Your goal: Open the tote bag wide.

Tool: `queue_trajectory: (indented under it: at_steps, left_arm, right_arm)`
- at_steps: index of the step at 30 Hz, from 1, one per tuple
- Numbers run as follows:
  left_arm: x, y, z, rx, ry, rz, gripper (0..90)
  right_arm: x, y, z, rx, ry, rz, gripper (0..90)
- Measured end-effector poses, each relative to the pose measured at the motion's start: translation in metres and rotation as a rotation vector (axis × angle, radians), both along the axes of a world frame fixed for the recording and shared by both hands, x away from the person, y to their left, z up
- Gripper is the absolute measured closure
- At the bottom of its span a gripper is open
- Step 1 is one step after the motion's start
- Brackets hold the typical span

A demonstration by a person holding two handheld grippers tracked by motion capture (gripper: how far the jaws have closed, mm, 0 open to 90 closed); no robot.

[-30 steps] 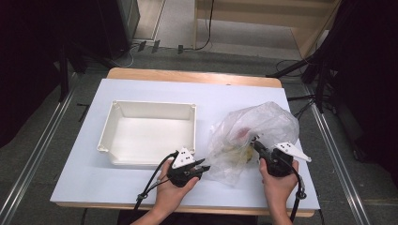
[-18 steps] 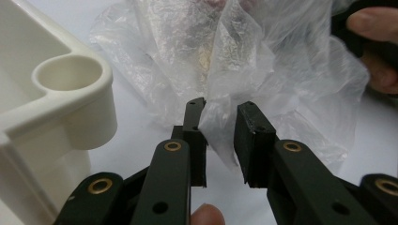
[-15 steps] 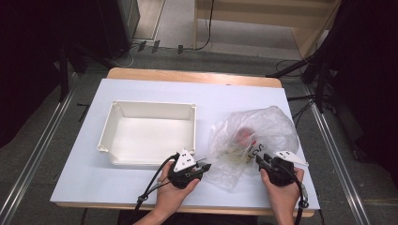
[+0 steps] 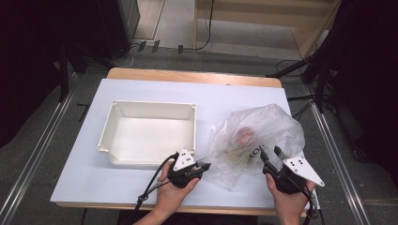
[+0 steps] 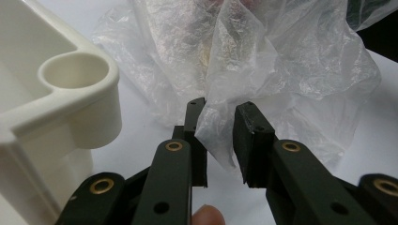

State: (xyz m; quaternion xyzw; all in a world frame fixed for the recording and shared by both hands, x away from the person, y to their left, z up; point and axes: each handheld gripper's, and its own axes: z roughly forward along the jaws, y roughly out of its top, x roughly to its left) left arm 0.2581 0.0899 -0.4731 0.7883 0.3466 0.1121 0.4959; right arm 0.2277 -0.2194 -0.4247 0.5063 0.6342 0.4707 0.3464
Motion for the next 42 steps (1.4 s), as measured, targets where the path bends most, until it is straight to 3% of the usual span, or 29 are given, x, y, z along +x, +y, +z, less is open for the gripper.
queue_trajectory:
  at_steps: [2, 3, 4, 5, 6, 8, 10, 12, 13, 14, 16, 19, 20, 22, 23, 24, 25, 27, 30, 31, 32, 34, 35, 39, 40, 42]
  left_arm:
    - [-0.001, 0.0, 0.0, 0.003, -0.008, 0.0, 74.2]
    - [-0.002, 0.0, 0.001, 0.005, -0.016, -0.002, 68.8]
    - [-0.006, 0.0, 0.002, -0.002, -0.049, -0.003, 65.2]
    - [-0.006, 0.0, 0.002, -0.002, -0.049, -0.003, 61.2]
    - [-0.013, 0.001, 0.007, -0.016, -0.101, -0.028, 56.0]
    - [-0.021, 0.0, 0.013, -0.018, -0.158, -0.02, 47.9]
    - [-0.024, 0.0, 0.016, -0.025, -0.178, -0.022, 41.8]
    - [-0.03, -0.004, 0.025, -0.028, -0.225, -0.02, 35.0]
    - [-0.03, -0.004, 0.025, -0.028, -0.225, -0.02, 32.2]
    - [-0.032, -0.006, 0.031, -0.026, -0.258, -0.015, 30.5]
    - [-0.031, -0.01, 0.036, -0.033, -0.265, -0.012, 27.5]
    - [-0.027, -0.015, 0.039, -0.032, -0.244, -0.021, 22.7]
    - [-0.021, -0.024, 0.039, -0.004, -0.213, -0.03, 20.6]
    - [-0.015, -0.032, 0.037, 0.032, -0.197, -0.02, 19.3]
    - [-0.015, -0.032, 0.037, 0.032, -0.197, -0.02, 20.2]
    - [-0.011, -0.036, 0.036, 0.06, -0.184, 0.003, 20.2]
    - [-0.003, -0.041, 0.035, 0.097, -0.148, 0.059, 34.1]
    - [0.003, -0.041, 0.035, 0.117, -0.118, 0.081, 50.6]
    - [0.008, -0.038, 0.036, 0.108, -0.085, 0.075, 72.2]
    - [0.011, -0.036, 0.037, 0.094, -0.069, 0.074, 72.2]
    - [0.015, -0.032, 0.039, 0.071, -0.047, 0.085, 81.2]
    - [0.017, -0.03, 0.04, 0.061, -0.039, 0.093, 84.9]
    - [0.021, -0.027, 0.041, 0.034, -0.02, 0.112, 86.6]
    - [0.025, -0.023, 0.042, 0.029, -0.011, 0.119, 88.3]
    - [0.026, -0.023, 0.042, 0.032, -0.015, 0.121, 88.3]
    - [0.027, -0.021, 0.042, 0.035, -0.018, 0.119, 88.3]
  right_arm:
    - [0.001, -0.001, 0.003, 0.034, -0.014, 0.014, 50.7]
    - [0.004, -0.001, 0.006, 0.073, -0.01, 0.05, 49.6]
    - [0.006, 0.0, 0.006, 0.091, -0.005, 0.069, 49.0]
    - [0.006, 0.0, 0.006, 0.091, -0.005, 0.069, 49.0]
    - [0.01, 0.004, 0.007, 0.128, 0.011, 0.112, 48.9]
    - [0.013, 0.009, 0.007, 0.137, 0.025, 0.145, 50.9]
    - [0.018, 0.017, 0.004, 0.144, 0.045, 0.187, 57.4]
    - [0.023, 0.026, 0.0, 0.127, 0.063, 0.206, 68.8]
    - [0.023, 0.026, 0.0, 0.127, 0.063, 0.206, 68.8]
    - [0.027, 0.033, -0.003, 0.116, 0.075, 0.21, 79.9]
    - [0.03, 0.038, -0.003, 0.13, 0.09, 0.233, 88.0]
    - [0.031, 0.043, -0.002, 0.121, 0.093, 0.261, 90.0]
    - [0.032, 0.046, -0.001, 0.114, 0.1, 0.28, 90.0]
    - [0.032, 0.048, -0.001, 0.106, 0.094, 0.29, 90.0]
    - [0.032, 0.049, 0.0, 0.104, 0.09, 0.299, 90.0]
    - [0.032, 0.049, 0.0, 0.104, 0.09, 0.299, 90.0]
    - [0.03, 0.047, 0.003, 0.102, 0.076, 0.3, 90.0]
    - [0.028, 0.043, 0.009, 0.109, 0.058, 0.296, 90.0]
    - [0.022, 0.029, 0.017, 0.127, 0.046, 0.291, 86.9]
    - [0.022, 0.029, 0.017, 0.127, 0.046, 0.291, 86.9]
    - [0.017, 0.019, 0.017, 0.121, 0.045, 0.272, 83.7]
    - [0.014, 0.014, 0.016, 0.113, 0.044, 0.259, 81.4]
    - [0.009, 0.004, 0.013, 0.113, 0.044, 0.238, 72.9]
    - [0.001, -0.007, 0.01, 0.09, 0.018, 0.191, 37.2]
    - [0.001, -0.007, 0.01, 0.09, 0.018, 0.191, 37.2]
    - [-0.002, -0.012, 0.009, 0.083, 0.029, 0.19, 23.4]
